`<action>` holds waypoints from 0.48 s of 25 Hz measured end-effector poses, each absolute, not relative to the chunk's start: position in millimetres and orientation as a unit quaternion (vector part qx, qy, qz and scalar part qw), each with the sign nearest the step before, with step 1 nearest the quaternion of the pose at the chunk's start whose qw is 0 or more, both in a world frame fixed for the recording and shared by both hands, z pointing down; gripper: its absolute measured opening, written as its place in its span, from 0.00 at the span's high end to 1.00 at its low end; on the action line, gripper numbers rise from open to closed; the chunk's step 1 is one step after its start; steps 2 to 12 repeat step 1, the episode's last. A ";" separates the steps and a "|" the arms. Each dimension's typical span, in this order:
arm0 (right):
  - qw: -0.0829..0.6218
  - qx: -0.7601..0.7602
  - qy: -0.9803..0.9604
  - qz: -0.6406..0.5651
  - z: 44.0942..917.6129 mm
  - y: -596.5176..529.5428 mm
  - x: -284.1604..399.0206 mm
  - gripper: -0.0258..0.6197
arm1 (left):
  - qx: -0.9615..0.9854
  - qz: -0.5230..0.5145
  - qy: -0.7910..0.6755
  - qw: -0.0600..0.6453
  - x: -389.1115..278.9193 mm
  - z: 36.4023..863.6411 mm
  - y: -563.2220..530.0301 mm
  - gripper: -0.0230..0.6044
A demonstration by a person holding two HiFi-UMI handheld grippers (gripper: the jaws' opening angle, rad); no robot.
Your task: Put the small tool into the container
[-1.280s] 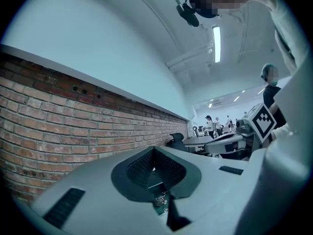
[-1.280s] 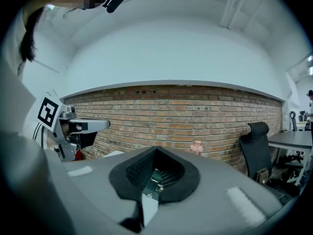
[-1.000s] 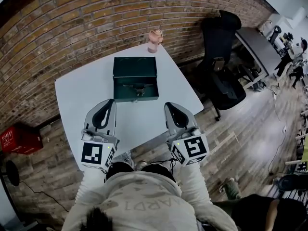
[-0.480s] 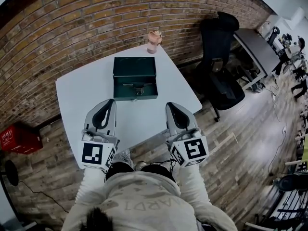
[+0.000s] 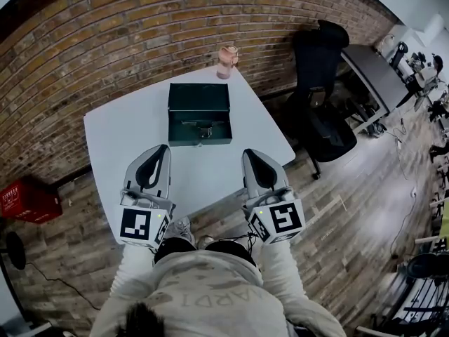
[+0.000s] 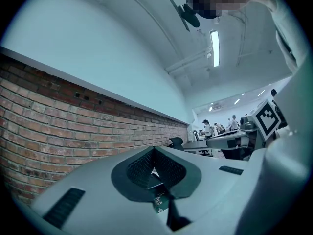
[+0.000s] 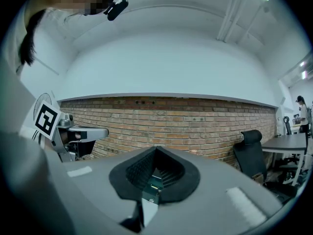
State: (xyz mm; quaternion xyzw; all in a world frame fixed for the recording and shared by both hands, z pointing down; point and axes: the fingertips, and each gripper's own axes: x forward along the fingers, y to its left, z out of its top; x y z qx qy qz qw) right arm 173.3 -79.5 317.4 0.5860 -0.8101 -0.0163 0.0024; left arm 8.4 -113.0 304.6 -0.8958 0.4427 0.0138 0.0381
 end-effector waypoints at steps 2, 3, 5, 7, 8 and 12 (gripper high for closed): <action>0.003 0.585 -0.811 -0.017 317.4 -78.9 170.8 0.94 | -0.896 0.014 0.443 0.038 6.2 304.8 -112.4 0.95; 0.003 0.585 -0.811 -0.017 317.4 -78.9 170.8 0.94 | -0.896 0.014 0.443 0.038 6.2 304.8 -112.4 0.95; 0.003 0.585 -0.811 -0.017 317.4 -78.9 170.8 0.94 | -0.896 0.014 0.443 0.038 6.2 304.8 -112.4 0.95; 0.003 0.585 -0.811 -0.017 317.4 -78.9 170.8 0.94 | -0.896 0.014 0.443 0.038 6.2 304.8 -112.4 0.95; 0.003 0.585 -0.811 -0.017 317.4 -78.9 170.8 0.94 | -0.896 0.014 0.443 0.038 6.2 304.8 -112.4 0.95; 0.003 0.585 -0.811 -0.017 317.4 -78.9 170.8 0.94 | -0.896 0.014 0.443 0.038 6.2 304.8 -112.4 0.95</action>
